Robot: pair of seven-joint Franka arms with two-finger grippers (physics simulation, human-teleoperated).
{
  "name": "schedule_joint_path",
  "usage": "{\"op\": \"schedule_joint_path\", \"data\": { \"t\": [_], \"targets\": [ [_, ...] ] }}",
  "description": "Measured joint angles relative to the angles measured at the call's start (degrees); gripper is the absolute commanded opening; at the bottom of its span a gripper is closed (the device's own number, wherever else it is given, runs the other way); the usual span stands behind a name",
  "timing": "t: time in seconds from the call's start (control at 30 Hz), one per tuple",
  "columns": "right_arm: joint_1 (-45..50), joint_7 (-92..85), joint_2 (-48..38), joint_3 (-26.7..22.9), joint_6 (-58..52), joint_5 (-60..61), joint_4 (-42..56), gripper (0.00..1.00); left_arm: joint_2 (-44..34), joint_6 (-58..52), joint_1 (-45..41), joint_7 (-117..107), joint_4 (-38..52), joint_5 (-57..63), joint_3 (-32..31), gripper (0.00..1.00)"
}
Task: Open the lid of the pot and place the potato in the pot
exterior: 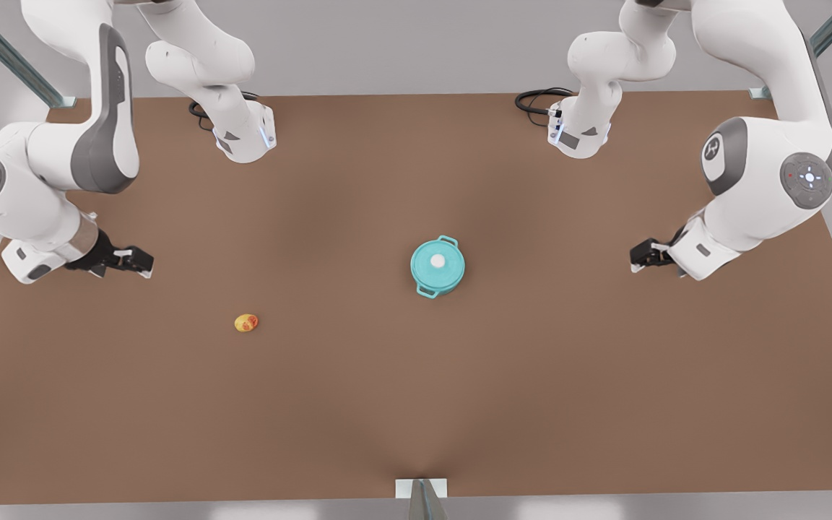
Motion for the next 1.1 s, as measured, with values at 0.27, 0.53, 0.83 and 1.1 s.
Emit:
{"op": "schedule_joint_path", "data": {
  "t": [0.27,0.53,0.83,1.1],
  "targets": [
    [1.67,6.13,3.68,0.67,1.79,0.31,1.84,1.00,8.78,2.91,-26.14,-9.83,3.59,3.27,-5.50,1.00],
    [4.12,15.39,13.35,1.10,5.61,2.40,1.98,1.00,18.45,11.57,-37.17,-29.90,0.67,6.98,-5.31,1.00],
    [4.05,23.69,22.16,0.70,16.67,2.71,1.49,1.00,22.59,24.27,-35.94,-43.43,-3.66,4.17,-5.36,1.00],
    [2.83,28.91,22.57,0.51,27.86,3.12,-6.44,1.00,23.35,29.93,-37.45,-50.79,-6.14,4.79,-5.30,1.00]
  ]
}}
